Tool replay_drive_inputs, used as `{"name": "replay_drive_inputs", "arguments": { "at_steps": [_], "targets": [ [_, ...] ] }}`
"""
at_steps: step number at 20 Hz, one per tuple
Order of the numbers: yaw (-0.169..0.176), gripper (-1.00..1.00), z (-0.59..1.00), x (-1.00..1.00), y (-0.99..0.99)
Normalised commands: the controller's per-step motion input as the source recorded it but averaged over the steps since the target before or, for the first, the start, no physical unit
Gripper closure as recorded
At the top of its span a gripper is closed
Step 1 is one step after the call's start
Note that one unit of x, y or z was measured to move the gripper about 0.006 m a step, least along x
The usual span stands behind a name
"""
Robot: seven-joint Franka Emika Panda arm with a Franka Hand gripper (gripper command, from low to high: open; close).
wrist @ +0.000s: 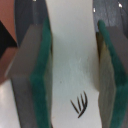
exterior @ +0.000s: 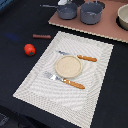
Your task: Place the fish, sausage, and tomato into the frying pan.
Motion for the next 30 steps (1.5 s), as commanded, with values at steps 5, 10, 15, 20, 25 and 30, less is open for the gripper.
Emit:
{"name": "replay_drive_inputs", "arguments": {
  "at_steps": [5, 10, 15, 20, 25, 30],
  "targets": [
    [-0.001, -1.0, 0.66, -0.01, 0.1],
    [-0.001, -1.0, 0.75, -0.13, -0.12],
    [0.0, -1.0, 0.56, -0.22, -0.77],
    [0.0, -1.0, 0.42, -0.15, -0.94],
    [0.0, -1.0, 0.17, -0.12, -0.97],
    [0.0, -1.0, 0.0, -0.11, -0.99]
  ]
}}
